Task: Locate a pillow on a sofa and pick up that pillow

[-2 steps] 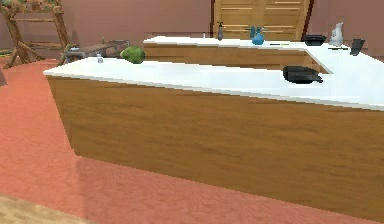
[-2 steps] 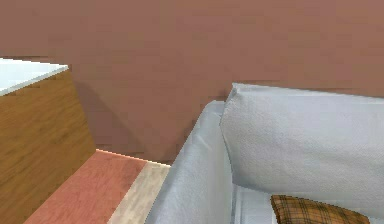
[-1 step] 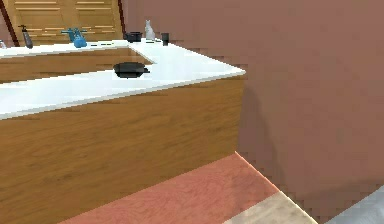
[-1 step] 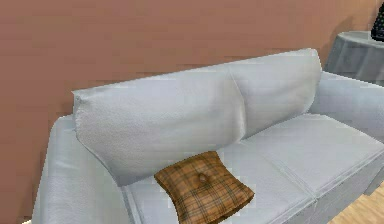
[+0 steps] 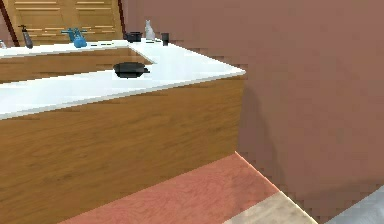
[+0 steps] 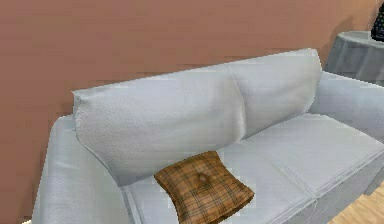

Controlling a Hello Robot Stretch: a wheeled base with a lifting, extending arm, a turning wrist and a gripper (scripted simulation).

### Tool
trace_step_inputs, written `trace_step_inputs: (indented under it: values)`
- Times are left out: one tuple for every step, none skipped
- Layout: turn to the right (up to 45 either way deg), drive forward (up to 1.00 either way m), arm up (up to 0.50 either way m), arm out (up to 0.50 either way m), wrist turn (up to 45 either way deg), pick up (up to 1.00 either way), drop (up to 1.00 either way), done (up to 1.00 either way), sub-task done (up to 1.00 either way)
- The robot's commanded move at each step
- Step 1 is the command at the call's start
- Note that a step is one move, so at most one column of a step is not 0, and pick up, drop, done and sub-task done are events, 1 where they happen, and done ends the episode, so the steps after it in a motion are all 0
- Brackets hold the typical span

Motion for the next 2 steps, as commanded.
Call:
trace_step_inputs:
  values:
    - [0.0, 0.0, 0.18, 0.0, 0.0, 0.0, 0.0, 0.0, 0.0]
    - [0.0, 0.0, 0.0, 0.14, 0.0, 0.0, 0.0, 0.0, 0.0]
